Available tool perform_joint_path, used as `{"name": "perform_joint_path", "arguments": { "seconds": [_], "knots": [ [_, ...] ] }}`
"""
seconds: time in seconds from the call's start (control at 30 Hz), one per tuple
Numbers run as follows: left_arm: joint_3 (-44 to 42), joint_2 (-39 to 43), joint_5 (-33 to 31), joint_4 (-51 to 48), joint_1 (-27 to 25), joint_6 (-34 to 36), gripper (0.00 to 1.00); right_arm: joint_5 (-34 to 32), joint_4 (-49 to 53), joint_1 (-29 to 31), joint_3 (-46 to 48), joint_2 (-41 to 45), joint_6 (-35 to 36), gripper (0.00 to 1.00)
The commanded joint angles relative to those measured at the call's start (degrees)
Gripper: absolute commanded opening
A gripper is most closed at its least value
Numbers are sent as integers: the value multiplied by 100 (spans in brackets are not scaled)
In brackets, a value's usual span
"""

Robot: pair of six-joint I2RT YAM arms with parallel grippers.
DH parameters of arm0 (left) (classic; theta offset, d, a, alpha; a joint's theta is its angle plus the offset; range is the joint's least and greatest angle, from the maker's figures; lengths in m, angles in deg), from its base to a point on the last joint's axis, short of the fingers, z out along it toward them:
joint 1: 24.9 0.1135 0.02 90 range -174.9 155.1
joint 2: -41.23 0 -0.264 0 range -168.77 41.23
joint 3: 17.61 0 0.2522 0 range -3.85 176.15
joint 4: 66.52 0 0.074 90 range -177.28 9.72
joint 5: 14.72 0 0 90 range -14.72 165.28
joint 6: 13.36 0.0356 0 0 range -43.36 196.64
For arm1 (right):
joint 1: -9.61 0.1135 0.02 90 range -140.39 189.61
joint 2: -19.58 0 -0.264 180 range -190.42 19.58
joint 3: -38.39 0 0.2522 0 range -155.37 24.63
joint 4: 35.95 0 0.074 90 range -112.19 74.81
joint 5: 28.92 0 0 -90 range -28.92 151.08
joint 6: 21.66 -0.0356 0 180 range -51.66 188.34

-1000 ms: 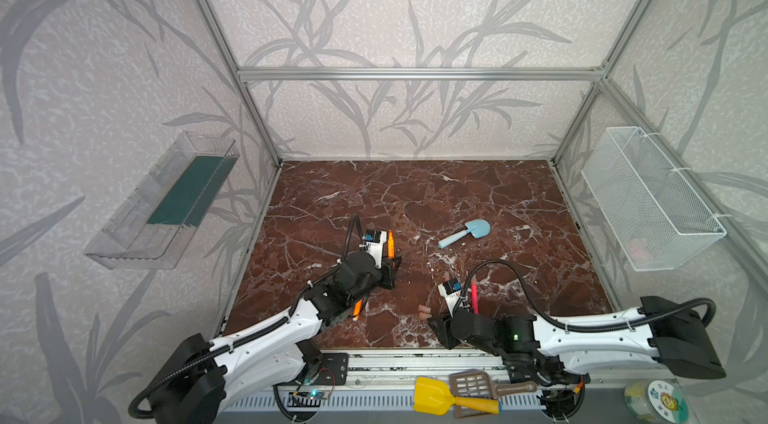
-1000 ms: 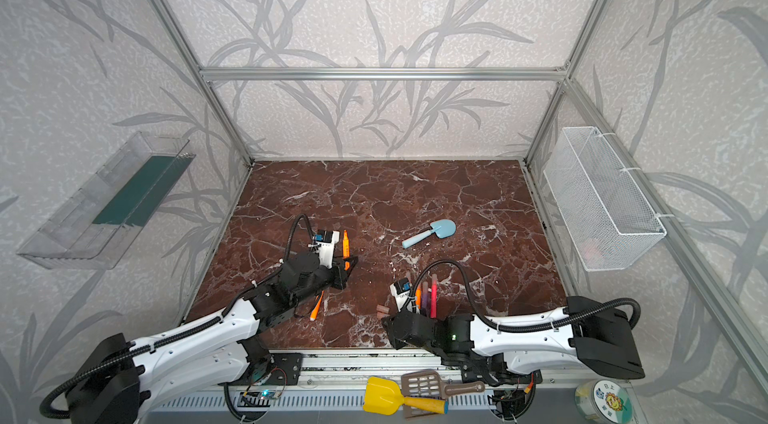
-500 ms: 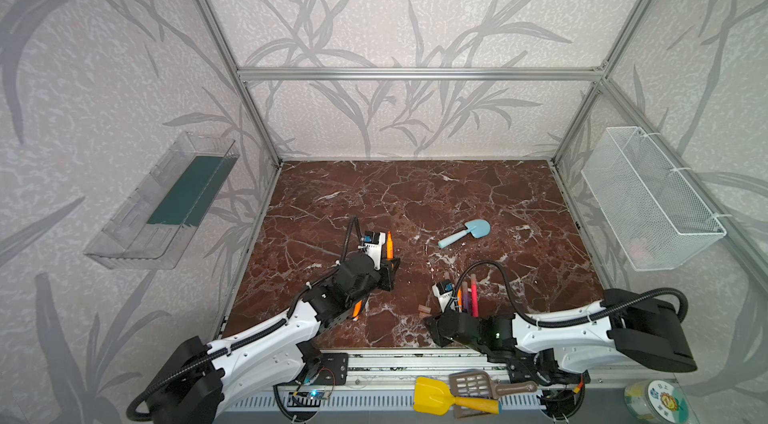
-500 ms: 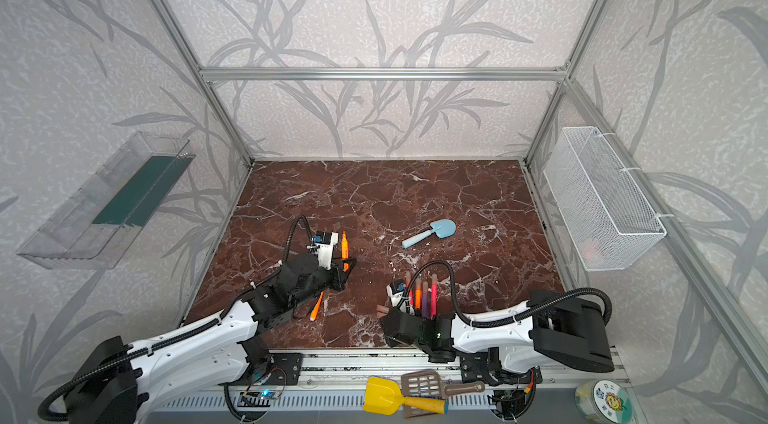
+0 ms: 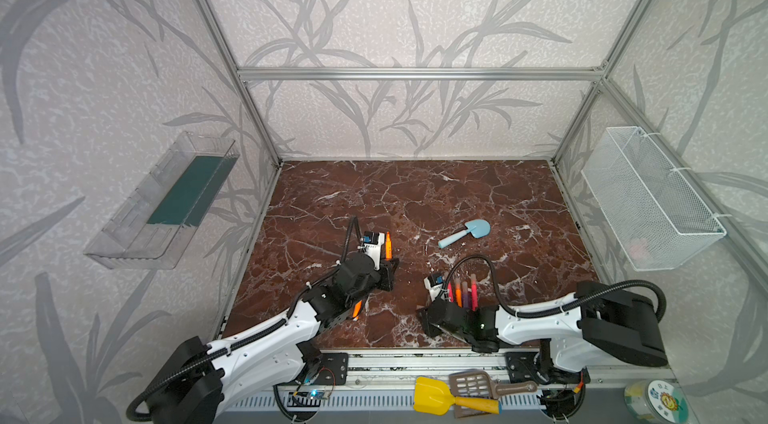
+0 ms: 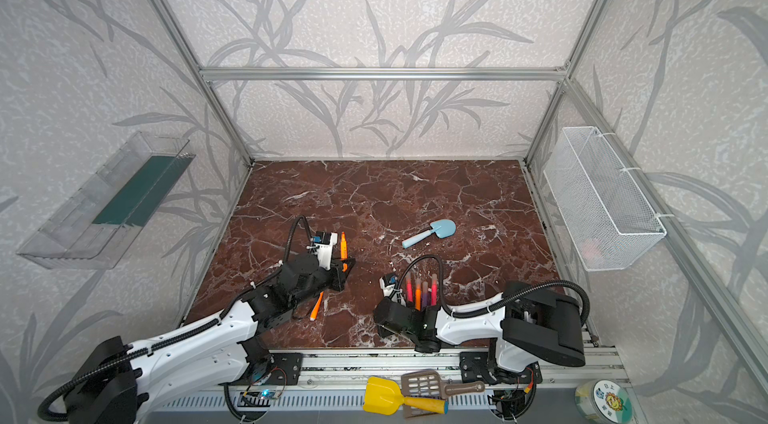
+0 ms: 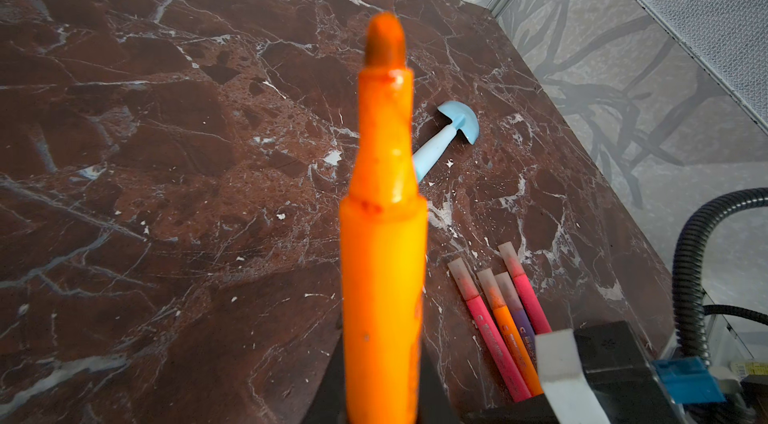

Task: Insert the pens into the pen caps
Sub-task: 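Lower the right gripper onto a pale pink cap and grasp it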

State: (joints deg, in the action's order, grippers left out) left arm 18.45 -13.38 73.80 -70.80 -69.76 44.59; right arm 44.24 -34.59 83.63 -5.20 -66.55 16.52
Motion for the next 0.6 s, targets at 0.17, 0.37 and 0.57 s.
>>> {"name": "perform_joint_path", "arguments": {
  "seconds": [0.17,0.37,0.57],
  "knots": [
    [-73,186,-155,-126,15,74,0,393,-3,-311,-832,-807,458,49],
    [-18,334,-670,-596,43,-27,0,841,414,-375,-1607,-1465,679,47],
    [-47,653,-1188,-1217,276,-326,0,634,756,-363,-1789,-1474,774,45]
  ]
}}
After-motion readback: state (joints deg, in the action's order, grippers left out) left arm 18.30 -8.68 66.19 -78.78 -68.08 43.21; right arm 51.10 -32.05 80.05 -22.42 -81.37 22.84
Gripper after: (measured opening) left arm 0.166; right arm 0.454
